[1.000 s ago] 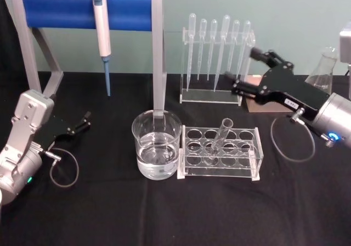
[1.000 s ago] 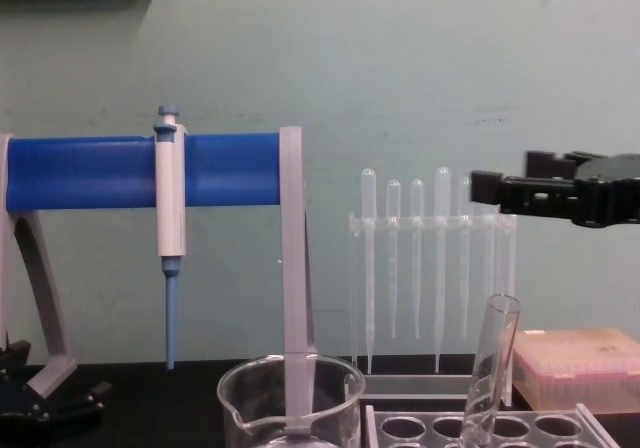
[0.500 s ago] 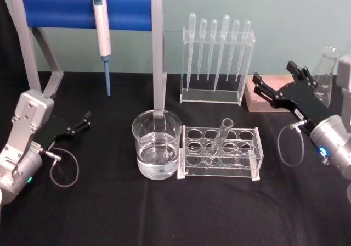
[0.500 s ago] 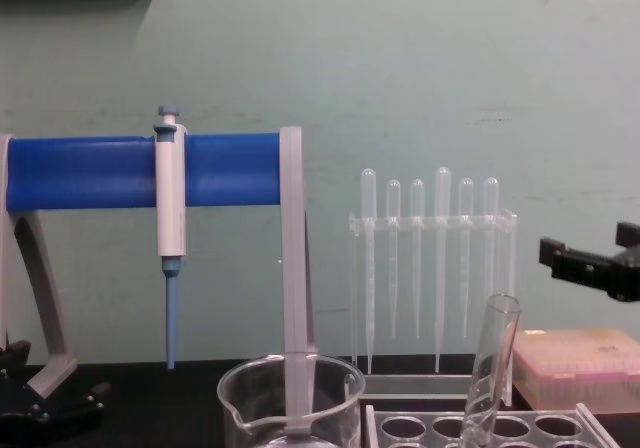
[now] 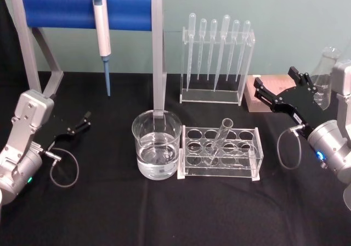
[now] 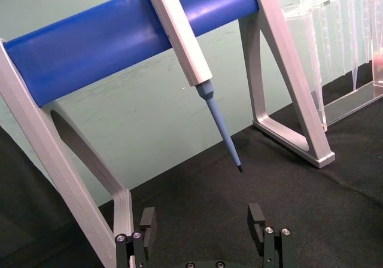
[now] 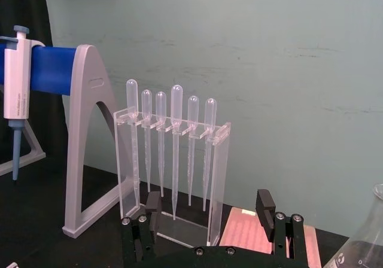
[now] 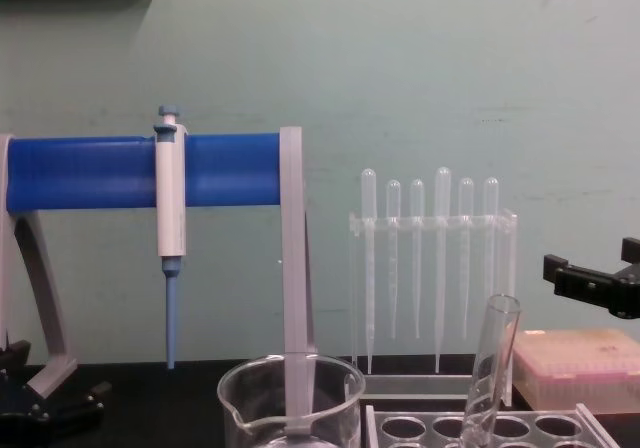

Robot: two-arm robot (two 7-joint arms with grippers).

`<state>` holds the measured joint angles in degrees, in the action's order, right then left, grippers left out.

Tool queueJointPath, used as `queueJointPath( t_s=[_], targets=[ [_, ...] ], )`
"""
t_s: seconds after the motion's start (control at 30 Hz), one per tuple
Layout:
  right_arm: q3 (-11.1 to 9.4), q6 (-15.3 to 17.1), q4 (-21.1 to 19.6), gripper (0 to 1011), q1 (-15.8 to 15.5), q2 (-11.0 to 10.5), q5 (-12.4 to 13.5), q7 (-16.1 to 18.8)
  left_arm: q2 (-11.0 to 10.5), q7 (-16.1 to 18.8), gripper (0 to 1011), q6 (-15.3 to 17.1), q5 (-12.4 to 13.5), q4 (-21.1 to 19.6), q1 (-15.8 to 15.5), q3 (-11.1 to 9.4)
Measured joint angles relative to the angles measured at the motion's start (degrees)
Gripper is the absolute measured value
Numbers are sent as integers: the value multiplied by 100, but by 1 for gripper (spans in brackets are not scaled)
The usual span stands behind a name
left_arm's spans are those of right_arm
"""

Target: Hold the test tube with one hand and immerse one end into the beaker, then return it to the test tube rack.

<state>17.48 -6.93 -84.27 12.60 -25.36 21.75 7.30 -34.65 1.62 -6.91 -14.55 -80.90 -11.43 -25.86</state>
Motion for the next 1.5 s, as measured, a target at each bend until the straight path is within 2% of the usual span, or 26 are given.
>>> queueJointPath(
  t_s=[1.5],
  targets=[
    [11,-2,-15,1003,-7,-4,-8,-34,0,0,1000,0,0,0,0,0]
  ],
)
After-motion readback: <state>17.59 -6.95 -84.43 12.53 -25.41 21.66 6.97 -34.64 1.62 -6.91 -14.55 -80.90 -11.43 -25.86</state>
